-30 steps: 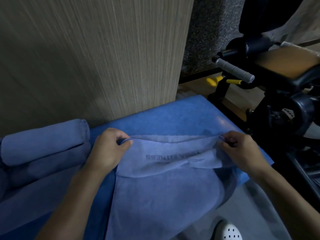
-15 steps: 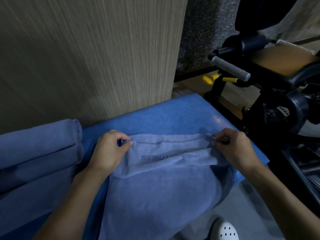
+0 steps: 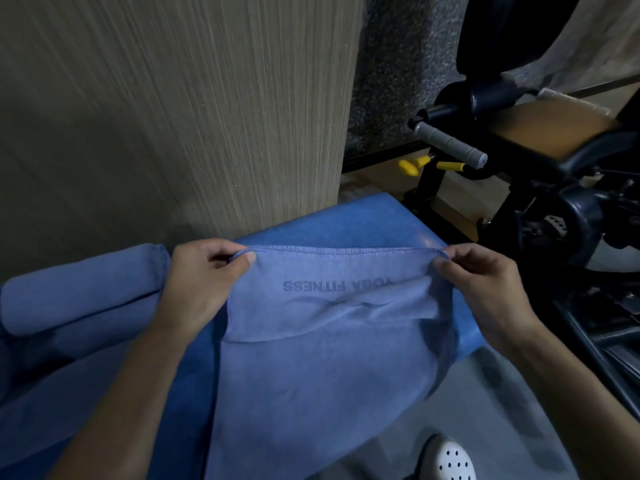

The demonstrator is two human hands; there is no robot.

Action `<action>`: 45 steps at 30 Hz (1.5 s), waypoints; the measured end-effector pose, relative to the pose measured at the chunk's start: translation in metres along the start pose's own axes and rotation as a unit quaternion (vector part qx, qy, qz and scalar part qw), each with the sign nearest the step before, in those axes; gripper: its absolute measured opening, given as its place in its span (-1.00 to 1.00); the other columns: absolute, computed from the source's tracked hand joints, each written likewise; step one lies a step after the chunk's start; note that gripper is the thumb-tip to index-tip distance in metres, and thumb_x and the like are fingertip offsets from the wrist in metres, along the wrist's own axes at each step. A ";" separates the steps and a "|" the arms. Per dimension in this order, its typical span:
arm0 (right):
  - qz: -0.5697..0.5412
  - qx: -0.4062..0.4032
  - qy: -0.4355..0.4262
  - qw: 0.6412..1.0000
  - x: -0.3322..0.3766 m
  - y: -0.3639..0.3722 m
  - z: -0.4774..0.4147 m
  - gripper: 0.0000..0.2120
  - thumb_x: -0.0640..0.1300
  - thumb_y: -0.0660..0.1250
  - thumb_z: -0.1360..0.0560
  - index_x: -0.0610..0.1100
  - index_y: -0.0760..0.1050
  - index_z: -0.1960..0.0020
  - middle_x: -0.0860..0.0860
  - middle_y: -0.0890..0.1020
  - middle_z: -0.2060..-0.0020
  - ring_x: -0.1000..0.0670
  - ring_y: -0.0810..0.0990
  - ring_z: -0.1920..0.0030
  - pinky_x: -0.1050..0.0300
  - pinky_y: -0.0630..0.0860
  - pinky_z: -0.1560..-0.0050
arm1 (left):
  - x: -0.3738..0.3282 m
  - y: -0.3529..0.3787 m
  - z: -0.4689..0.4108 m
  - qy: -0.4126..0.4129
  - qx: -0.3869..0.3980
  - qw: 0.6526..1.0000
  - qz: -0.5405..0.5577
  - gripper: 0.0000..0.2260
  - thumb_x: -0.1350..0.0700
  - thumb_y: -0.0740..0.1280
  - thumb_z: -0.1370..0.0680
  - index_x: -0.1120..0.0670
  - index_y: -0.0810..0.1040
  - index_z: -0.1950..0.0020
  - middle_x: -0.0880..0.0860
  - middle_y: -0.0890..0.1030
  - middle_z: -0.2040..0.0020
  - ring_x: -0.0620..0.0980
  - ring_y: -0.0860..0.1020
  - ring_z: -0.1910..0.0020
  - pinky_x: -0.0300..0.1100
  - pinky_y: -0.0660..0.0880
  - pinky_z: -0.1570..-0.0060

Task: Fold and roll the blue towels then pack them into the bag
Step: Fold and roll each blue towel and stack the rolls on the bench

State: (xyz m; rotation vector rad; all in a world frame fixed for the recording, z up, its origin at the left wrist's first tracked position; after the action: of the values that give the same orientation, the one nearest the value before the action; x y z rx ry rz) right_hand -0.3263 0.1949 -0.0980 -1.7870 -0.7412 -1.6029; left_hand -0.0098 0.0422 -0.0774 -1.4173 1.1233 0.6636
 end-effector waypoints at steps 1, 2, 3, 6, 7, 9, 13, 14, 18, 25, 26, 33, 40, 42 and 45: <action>-0.012 -0.008 -0.009 1.000 0.005 -0.003 0.005 -0.90 -0.30 0.41 -0.48 -0.15 0.60 0.19 0.06 0.60 0.32 0.07 0.52 0.20 0.21 0.47 0.12 | -0.009 -0.003 0.004 0.007 -0.002 1.000 0.012 -0.83 0.25 0.45 -0.50 0.01 0.66 0.23 -0.11 0.67 0.32 -0.27 0.54 0.32 -0.43 0.46 0.24; -0.023 -0.017 -0.013 1.000 0.010 -0.006 0.009 -0.90 -0.27 0.41 -0.49 -0.14 0.61 0.18 0.05 0.60 0.31 0.06 0.52 0.18 0.18 0.47 0.11 | -0.018 -0.007 0.008 0.008 -0.002 1.000 0.029 -0.85 0.25 0.45 -0.50 0.03 0.67 0.22 -0.15 0.66 0.32 -0.29 0.54 0.32 -0.45 0.45 0.24; -0.032 -0.027 -0.013 0.999 0.016 -0.009 0.013 -0.90 -0.24 0.40 -0.51 -0.13 0.61 0.18 0.04 0.60 0.30 0.07 0.52 0.19 0.17 0.47 0.11 | -0.027 -0.012 0.013 0.006 -0.003 0.999 0.048 -0.86 0.26 0.45 -0.49 0.05 0.67 0.21 -0.16 0.65 0.33 -0.29 0.54 0.32 -0.47 0.45 0.24; -0.063 -0.044 -0.022 0.997 0.040 -0.018 0.026 -0.87 -0.21 0.38 -0.53 -0.13 0.59 0.20 0.03 0.58 0.32 0.06 0.49 0.22 0.11 0.44 0.13 | -0.055 -0.032 0.024 0.011 -0.016 0.998 0.066 -0.88 0.26 0.46 -0.48 0.06 0.69 0.20 -0.16 0.66 0.33 -0.30 0.53 0.33 -0.47 0.44 0.25; -0.071 -0.045 -0.027 0.996 0.053 -0.021 0.033 -0.86 -0.21 0.38 -0.53 -0.13 0.59 0.20 0.04 0.58 0.33 0.06 0.48 0.23 0.09 0.43 0.14 | -0.069 -0.042 0.027 0.017 -0.019 0.998 0.060 -0.89 0.25 0.47 -0.48 0.05 0.69 0.20 -0.16 0.67 0.33 -0.31 0.54 0.34 -0.48 0.44 0.26; -0.076 -0.044 -0.027 0.996 0.071 -0.025 0.040 -0.84 -0.22 0.38 -0.53 -0.12 0.60 0.23 0.04 0.58 0.35 0.06 0.50 0.25 0.09 0.44 0.16 | -0.090 -0.056 0.032 0.021 -0.012 0.998 0.053 -0.88 0.27 0.48 -0.47 0.05 0.69 0.18 -0.16 0.67 0.33 -0.32 0.55 0.35 -0.50 0.43 0.27; -0.102 -0.039 -0.029 0.994 0.121 -0.041 0.060 -0.83 -0.25 0.41 -0.49 -0.12 0.64 0.26 -0.08 0.61 0.32 -0.08 0.53 0.22 -0.03 0.49 0.12 | -0.141 -0.088 0.056 0.055 0.009 0.998 0.035 -0.85 0.30 0.47 -0.46 0.05 0.66 0.18 -0.19 0.66 0.37 -0.33 0.55 0.38 -0.53 0.41 0.31; -0.112 -0.033 -0.034 0.993 0.134 -0.045 0.066 -0.85 -0.27 0.41 -0.48 -0.13 0.64 0.24 -0.12 0.63 0.29 -0.10 0.56 0.20 -0.06 0.51 0.08 | -0.154 -0.097 0.062 0.066 0.012 0.997 0.028 -0.85 0.30 0.47 -0.46 0.05 0.66 0.18 -0.20 0.65 0.37 -0.33 0.55 0.38 -0.53 0.42 0.31; -0.137 -0.013 -0.050 0.989 0.175 -0.060 0.089 -0.91 -0.37 0.38 -0.47 -0.24 0.59 0.18 -0.19 0.61 0.24 -0.13 0.56 0.16 -0.02 0.51 0.03 | -0.189 -0.123 0.078 0.077 0.007 0.997 -0.001 -0.85 0.29 0.51 -0.42 0.04 0.67 0.22 -0.14 0.66 0.40 -0.24 0.54 0.38 -0.49 0.44 0.33; -0.117 0.007 -0.060 0.991 0.207 -0.079 0.121 -0.88 -0.41 0.31 -0.51 -0.25 0.58 0.13 -0.17 0.61 0.23 -0.09 0.55 0.20 0.17 0.56 0.24 | -0.213 -0.141 0.102 0.056 0.101 0.993 -0.036 -0.92 0.28 0.53 -0.40 0.18 0.70 0.14 0.09 0.72 0.14 -0.07 0.65 0.13 -0.33 0.55 0.07; -0.116 0.013 -0.059 0.991 0.211 -0.080 0.125 -0.86 -0.41 0.30 -0.51 -0.25 0.58 0.14 -0.19 0.62 0.21 -0.09 0.57 0.20 0.18 0.57 0.24 | -0.215 -0.142 0.105 0.054 0.116 0.990 -0.052 -0.93 0.28 0.53 -0.40 0.19 0.70 0.15 0.14 0.72 0.15 -0.06 0.64 0.18 -0.35 0.55 0.13; -0.101 0.042 -0.071 0.991 0.233 -0.091 0.147 -0.84 -0.21 0.34 -0.55 -0.20 0.63 0.17 -0.11 0.67 0.28 -0.04 0.64 0.23 0.11 0.59 0.20 | -0.241 -0.152 0.113 0.060 0.122 0.988 -0.068 -0.91 0.28 0.55 -0.37 0.11 0.71 0.26 0.13 0.70 0.28 -0.17 0.59 0.35 -0.43 0.50 0.30; -0.066 -0.002 -0.091 0.994 0.253 -0.102 0.161 -0.82 -0.19 0.34 -0.57 -0.19 0.56 0.20 -0.02 0.59 0.41 0.10 0.53 0.47 0.28 0.41 0.54 | -0.265 -0.165 0.120 0.079 0.100 0.991 -0.044 -0.91 0.23 0.56 -0.35 0.15 0.70 0.19 0.05 0.70 0.30 -0.20 0.58 0.34 -0.46 0.49 0.24; -0.051 -0.021 -0.102 0.993 0.257 -0.106 0.161 -0.81 -0.18 0.35 -0.56 -0.17 0.56 0.23 -0.04 0.59 0.37 0.07 0.52 0.41 0.22 0.46 0.46 | -0.270 -0.167 0.123 0.082 0.099 0.991 -0.031 -0.92 0.22 0.54 -0.37 0.17 0.69 0.17 0.03 0.70 0.31 -0.22 0.59 0.33 -0.46 0.50 0.24; -0.034 -0.027 -0.124 0.991 0.261 -0.110 0.158 -0.84 -0.20 0.38 -0.54 -0.14 0.55 0.22 -0.02 0.62 0.31 0.06 0.58 0.28 0.13 0.54 0.22 | -0.275 -0.167 0.126 0.092 0.093 0.991 -0.017 -0.95 0.23 0.49 -0.45 0.21 0.68 0.16 -0.01 0.69 0.33 -0.24 0.60 0.34 -0.47 0.49 0.27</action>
State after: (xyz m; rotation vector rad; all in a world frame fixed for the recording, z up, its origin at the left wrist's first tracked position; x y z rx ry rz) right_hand -0.2789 0.3877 0.1588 -2.0449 -0.8869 -1.4716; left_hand 0.0616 0.2150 0.2133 -1.3532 1.2693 0.3977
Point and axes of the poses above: each hand's wrist, its own z-axis away from the middle knuckle, its own y-axis out of the palm, x = y × z, the point moved 4 cm from there along -z, towards the middle knuckle
